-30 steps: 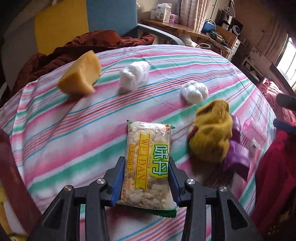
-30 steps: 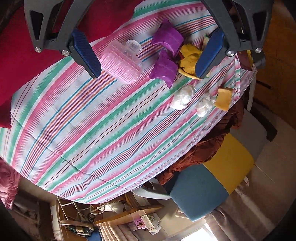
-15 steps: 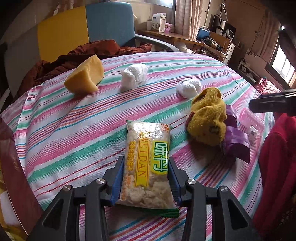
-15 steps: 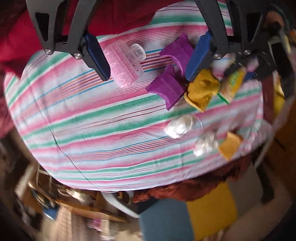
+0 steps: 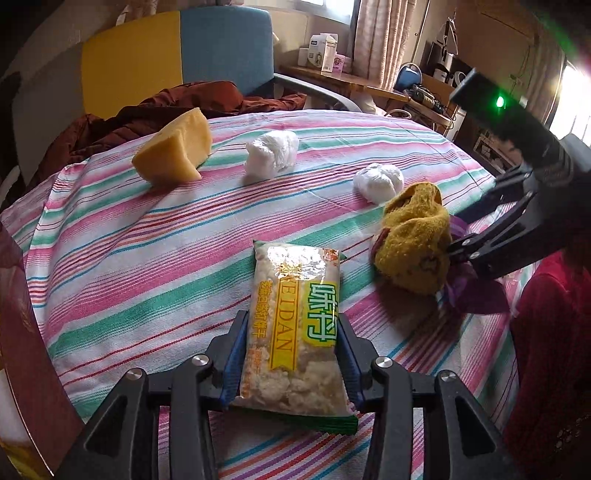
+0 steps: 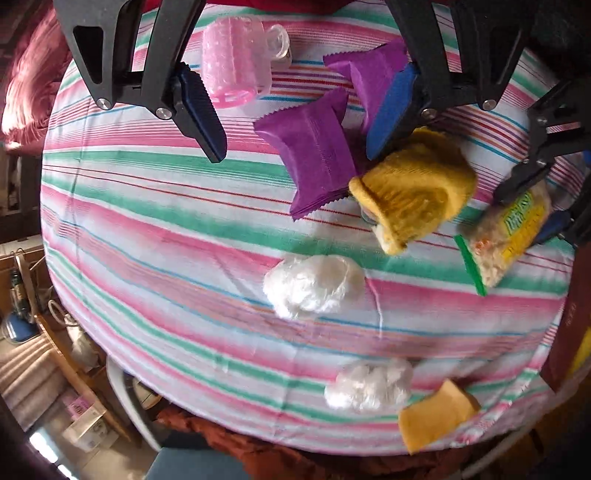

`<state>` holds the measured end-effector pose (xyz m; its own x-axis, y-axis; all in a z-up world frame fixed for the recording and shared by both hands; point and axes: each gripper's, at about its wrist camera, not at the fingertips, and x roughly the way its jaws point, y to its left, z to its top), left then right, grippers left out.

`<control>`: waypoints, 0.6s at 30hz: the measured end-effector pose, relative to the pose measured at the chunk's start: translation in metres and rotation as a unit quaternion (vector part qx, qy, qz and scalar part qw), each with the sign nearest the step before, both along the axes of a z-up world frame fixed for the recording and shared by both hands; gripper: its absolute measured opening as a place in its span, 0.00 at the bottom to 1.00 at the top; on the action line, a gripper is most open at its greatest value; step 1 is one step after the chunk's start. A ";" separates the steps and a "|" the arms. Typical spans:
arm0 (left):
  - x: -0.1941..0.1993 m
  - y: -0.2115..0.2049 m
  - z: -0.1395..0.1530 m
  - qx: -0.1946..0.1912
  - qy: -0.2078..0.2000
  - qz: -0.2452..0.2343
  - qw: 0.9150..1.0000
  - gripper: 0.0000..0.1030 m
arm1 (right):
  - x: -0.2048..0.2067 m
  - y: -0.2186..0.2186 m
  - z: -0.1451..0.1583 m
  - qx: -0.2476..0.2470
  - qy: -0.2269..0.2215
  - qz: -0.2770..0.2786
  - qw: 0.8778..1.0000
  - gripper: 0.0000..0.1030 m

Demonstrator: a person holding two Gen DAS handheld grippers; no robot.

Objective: Organize objects
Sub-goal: 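Hold the cracker pack in left tool while right tool grasps purple packet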

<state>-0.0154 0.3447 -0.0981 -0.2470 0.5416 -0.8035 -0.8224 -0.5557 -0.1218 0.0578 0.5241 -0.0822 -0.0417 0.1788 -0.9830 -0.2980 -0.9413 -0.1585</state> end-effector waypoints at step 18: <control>0.011 -0.022 0.027 0.009 0.000 0.008 1.000 0.43 | 0.059 -0.011 0.095 0.010 0.189 -0.081 0.979 0.38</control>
<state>-0.0049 0.3231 -0.0715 -0.2550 0.5525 -0.7935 -0.8137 -0.5660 -0.1327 0.1173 0.5134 0.0123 -0.3716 0.2328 -0.8987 -0.4836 -0.8749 -0.0266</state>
